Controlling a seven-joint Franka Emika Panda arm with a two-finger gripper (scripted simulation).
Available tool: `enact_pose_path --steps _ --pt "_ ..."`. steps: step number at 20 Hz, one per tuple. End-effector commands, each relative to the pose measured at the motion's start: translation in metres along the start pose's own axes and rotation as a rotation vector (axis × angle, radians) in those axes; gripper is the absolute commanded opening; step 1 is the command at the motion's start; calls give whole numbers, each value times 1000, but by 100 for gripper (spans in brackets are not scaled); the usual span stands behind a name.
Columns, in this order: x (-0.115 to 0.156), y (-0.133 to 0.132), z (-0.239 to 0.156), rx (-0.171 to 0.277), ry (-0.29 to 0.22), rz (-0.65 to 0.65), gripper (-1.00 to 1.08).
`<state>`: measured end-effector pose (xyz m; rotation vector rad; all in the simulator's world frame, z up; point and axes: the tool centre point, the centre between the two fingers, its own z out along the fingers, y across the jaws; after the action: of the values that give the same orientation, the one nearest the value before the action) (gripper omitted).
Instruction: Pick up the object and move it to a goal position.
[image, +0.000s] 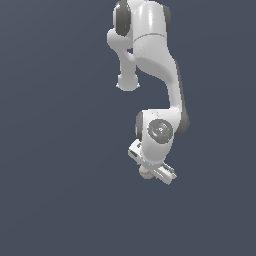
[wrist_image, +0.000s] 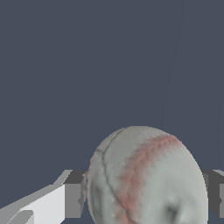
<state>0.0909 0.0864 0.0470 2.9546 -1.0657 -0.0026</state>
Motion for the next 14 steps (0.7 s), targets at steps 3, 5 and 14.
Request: enact_pose_path --steps 3,5,14 --pt "-2 1 -5 0 0 0 -100" --pt "-3 2 -10 0 0 0 -100" --pt "-17 13 -55 1 0 0 -100"
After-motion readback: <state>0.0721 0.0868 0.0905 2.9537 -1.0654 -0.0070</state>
